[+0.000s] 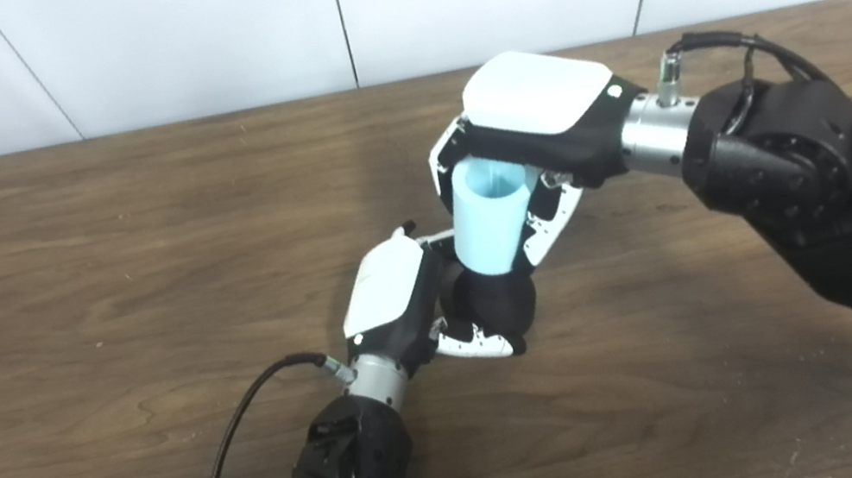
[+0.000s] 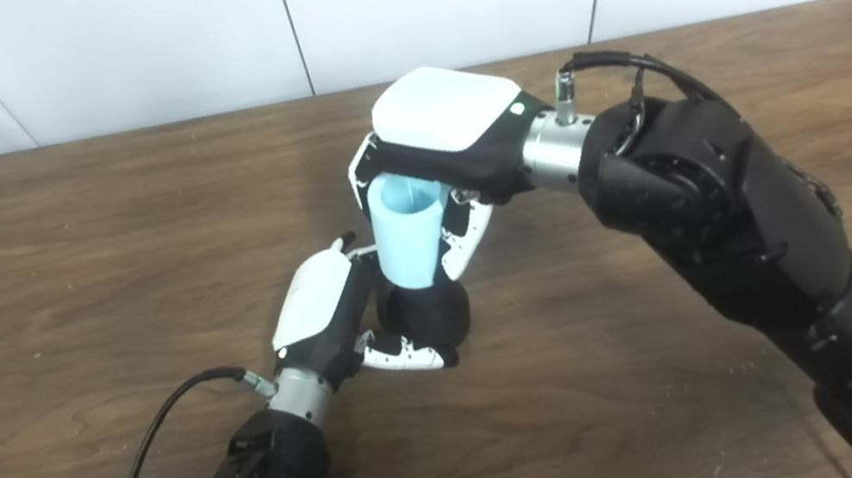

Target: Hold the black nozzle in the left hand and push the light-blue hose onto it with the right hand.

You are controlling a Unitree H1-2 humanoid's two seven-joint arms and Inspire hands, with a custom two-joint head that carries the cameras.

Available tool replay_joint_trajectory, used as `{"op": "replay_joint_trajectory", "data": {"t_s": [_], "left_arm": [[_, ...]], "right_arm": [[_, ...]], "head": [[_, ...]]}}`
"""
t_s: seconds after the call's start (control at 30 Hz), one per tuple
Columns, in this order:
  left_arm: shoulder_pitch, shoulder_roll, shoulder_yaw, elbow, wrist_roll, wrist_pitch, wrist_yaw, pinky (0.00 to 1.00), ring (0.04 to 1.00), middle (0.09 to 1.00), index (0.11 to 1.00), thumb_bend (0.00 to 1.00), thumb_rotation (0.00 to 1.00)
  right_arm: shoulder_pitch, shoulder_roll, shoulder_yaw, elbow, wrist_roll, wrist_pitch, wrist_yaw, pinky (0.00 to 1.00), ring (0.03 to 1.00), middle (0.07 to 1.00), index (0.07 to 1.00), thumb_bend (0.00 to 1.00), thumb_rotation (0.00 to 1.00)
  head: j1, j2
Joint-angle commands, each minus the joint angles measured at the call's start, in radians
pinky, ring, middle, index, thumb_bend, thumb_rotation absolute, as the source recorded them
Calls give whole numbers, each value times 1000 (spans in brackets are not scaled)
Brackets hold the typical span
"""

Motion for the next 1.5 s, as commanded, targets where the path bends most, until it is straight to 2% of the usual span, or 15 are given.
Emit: {"op": "replay_joint_trajectory", "data": {"t_s": [0.0, 0.3, 0.33, 0.37, 0.43, 0.53, 0.6, 0.67, 0.8, 0.93, 1.2, 1.37, 1.47], "left_arm": [[59, 17, -26, 55, -3, 56, -85, 1000, 754, 541, 445, 515, 0], [59, 17, -25, 57, -4, 58, -84, 1000, 755, 541, 445, 515, 0], [59, 16, -24, 59, -4, 58, -84, 1000, 755, 541, 446, 515, 0], [59, 16, -24, 60, -4, 57, -83, 1000, 756, 541, 446, 515, 0], [58, 13, -25, 63, -3, 59, -82, 1000, 757, 541, 446, 515, 0], [57, 9, -26, 66, -4, 59, -80, 1000, 758, 541, 446, 515, 0], [58, 7, -27, 69, -3, 58, -78, 1000, 752, 541, 446, 515, 0], [58, 7, -26, 71, -2, 57, -76, 1000, 750, 541, 447, 515, 0], [59, 7, -26, 75, -2, 55, -72, 1000, 755, 543, 445, 514, 0], [58, 3, -25, 74, -2, 56, -71, 1000, 751, 541, 448, 515, 0], [63, 0, -26, 81, -3, 53, -65, 1000, 751, 541, 447, 515, 0], [63, -1, -27, 87, -2, 53, -60, 1000, 752, 540, 449, 515, 0], [63, 0, -27, 86, -4, 56, -60, 1000, 753, 538, 452, 516, 0]], "right_arm": [[-3, -2, 11, 17, -10, -10, 4, 315, 428, 505, 486, 500, 0], [3, -12, 24, 2, -41, -15, 11, 318, 442, 520, 525, 498, 0], [-2, -17, 25, -4, -48, -5, 25, 397, 500, 572, 511, 509, 65], [-5, -20, 27, -8, -52, 2, 35, 463, 563, 632, 606, 711, 70], [-16, -26, 30, -18, -63, 31, 71, 514, 621, 689, 679, 819, 79], [-34, -33, 34, -25, -81, 84, 134, 565, 688, 762, 752, 869, 91], [-43, -38, 32, -37, -95, 122, 172, 686, 768, 813, 790, 904, 135], [-48, -44, 36, -47, -115, 135, 195, 755, 823, 844, 808, 926, 175], [-57, -56, 43, -41, -140, 103, 198, 857, 917, 923, 860, 985, 238], [-65, -69, 39, -30, -138, 56, 178, 944, 981, 982, 899, 1000, 307], [-96, -82, 1, -61, -104, 42, 188, 975, 1000, 1000, 928, 1000, 370], [-129, -88, -57, -116, -64, 68, 202, 952, 1000, 1000, 915, 1000, 366], [-120, -91, -107, -136, -31, 55, 163, 919, 985, 976, 908, 1000, 376]], "head": [[0, 1], [0, 2], [-3, 1], [-3, 1], [-4, 1], [1, -1], [-1, -1], [1, -5], [6, -7], [6, -7], [5, -7], [11, -14], [13, -14]]}}
